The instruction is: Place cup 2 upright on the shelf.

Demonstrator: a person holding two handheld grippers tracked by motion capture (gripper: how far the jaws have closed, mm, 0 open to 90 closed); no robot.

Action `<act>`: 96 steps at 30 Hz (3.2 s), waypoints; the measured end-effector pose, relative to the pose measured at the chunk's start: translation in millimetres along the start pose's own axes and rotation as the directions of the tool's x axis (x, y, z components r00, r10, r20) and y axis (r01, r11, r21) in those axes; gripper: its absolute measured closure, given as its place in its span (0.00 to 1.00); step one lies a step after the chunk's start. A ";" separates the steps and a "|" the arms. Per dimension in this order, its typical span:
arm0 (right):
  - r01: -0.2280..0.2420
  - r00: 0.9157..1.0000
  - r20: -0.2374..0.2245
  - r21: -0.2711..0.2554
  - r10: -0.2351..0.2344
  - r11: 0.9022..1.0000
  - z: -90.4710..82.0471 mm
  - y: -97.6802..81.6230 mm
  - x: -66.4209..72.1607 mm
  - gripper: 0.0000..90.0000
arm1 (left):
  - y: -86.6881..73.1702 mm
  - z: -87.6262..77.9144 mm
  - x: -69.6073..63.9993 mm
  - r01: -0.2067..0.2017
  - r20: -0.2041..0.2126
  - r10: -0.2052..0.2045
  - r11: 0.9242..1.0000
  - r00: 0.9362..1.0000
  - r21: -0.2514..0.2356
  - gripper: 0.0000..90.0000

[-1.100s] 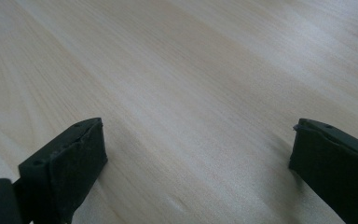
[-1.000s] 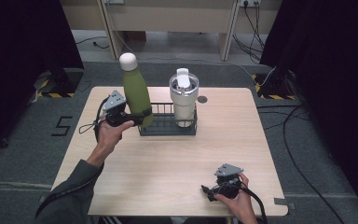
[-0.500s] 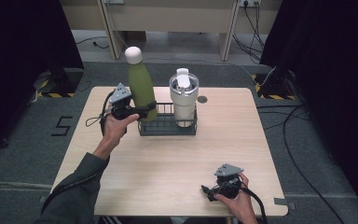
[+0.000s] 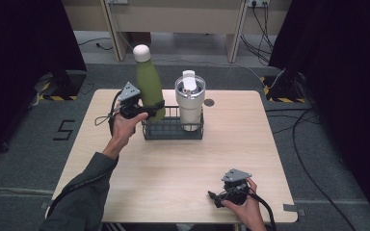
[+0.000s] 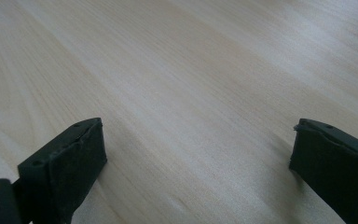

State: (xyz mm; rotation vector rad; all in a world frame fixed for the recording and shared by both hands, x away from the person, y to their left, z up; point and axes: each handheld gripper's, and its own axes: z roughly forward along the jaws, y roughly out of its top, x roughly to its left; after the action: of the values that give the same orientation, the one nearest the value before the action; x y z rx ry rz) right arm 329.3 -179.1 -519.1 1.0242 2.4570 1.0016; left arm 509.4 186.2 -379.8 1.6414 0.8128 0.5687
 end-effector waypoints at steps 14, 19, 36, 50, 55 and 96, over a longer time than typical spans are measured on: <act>0.002 1.000 -0.001 0.001 -0.002 1.000 0.1 0.1 -0.1 0.04 | -5.8 19.3 4.2 0.002 -0.019 -0.002 1.000 1.000 0.000 0.23; 0.002 1.000 -0.001 0.000 -0.002 1.000 0.1 0.1 0.0 0.04 | -10.8 24.7 5.0 0.007 -0.019 -0.007 1.000 1.000 0.001 0.23; 0.003 1.000 -0.001 0.000 -0.003 1.000 0.3 0.1 0.0 0.04 | -27.1 32.1 12.1 0.011 -0.038 -0.011 1.000 0.999 0.007 0.23; 0.003 1.000 -0.001 0.000 -0.003 1.000 0.3 0.1 0.0 0.03 | -41.2 38.5 14.6 0.002 -0.051 -0.001 0.999 0.999 0.034 0.23; 0.002 1.000 -0.002 -0.001 -0.002 1.000 0.4 0.1 0.2 0.03 | -45.8 39.2 15.4 0.002 -0.056 0.000 0.999 0.998 0.036 0.23; 0.008 1.000 -0.004 -0.001 -0.008 1.000 0.7 0.0 0.2 0.03 | -75.3 41.7 7.3 -0.049 -0.085 0.050 0.999 0.995 0.015 0.22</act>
State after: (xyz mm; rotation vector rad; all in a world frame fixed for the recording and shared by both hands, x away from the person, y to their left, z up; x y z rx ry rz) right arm 329.5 -178.6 -519.6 1.0125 2.4618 1.0036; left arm 529.3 172.7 -462.8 1.6619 0.8413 0.6732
